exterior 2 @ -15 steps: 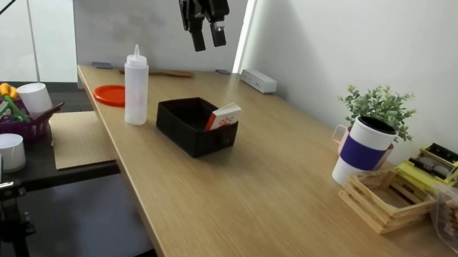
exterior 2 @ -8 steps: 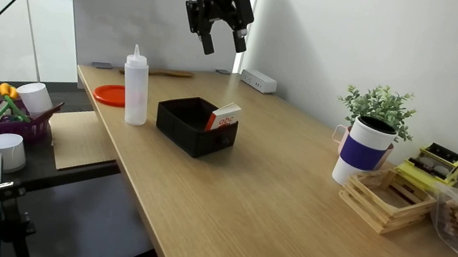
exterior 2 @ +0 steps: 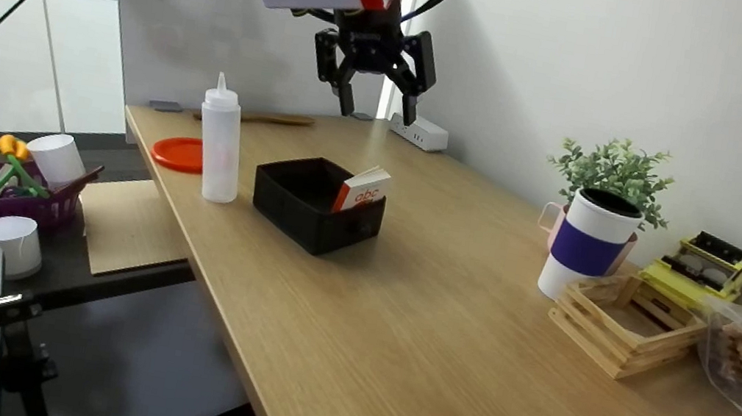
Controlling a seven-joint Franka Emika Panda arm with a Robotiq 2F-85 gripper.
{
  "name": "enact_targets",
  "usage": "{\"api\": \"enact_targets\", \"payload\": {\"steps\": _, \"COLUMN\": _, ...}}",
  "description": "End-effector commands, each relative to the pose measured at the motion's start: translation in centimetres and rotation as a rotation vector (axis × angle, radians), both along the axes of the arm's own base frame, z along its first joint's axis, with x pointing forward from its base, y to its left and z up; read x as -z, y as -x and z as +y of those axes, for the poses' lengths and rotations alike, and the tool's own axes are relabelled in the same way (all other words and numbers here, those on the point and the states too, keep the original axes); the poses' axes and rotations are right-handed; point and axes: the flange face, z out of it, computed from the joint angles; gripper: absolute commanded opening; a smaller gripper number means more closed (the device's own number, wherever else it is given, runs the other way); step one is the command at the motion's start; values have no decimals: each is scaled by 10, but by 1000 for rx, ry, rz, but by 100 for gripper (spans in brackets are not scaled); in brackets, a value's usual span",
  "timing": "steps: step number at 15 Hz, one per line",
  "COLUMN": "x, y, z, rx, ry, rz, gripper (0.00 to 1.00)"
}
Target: Remove the white and orange book from the black box and put it on the table
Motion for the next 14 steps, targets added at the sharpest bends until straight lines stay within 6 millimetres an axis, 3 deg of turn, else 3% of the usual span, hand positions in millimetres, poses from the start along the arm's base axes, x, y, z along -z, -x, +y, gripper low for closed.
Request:
{"api": "enact_targets", "payload": {"steps": 1, "x": 0, "y": 0, "z": 0, "rx": -2, "ry": -1, "rz": 2, "gripper": 100}}
{"api": "enact_targets", "payload": {"steps": 14, "x": 5, "y": 1, "z": -4, "rx": 18, "ry": -58, "rz": 210, "gripper": 100}}
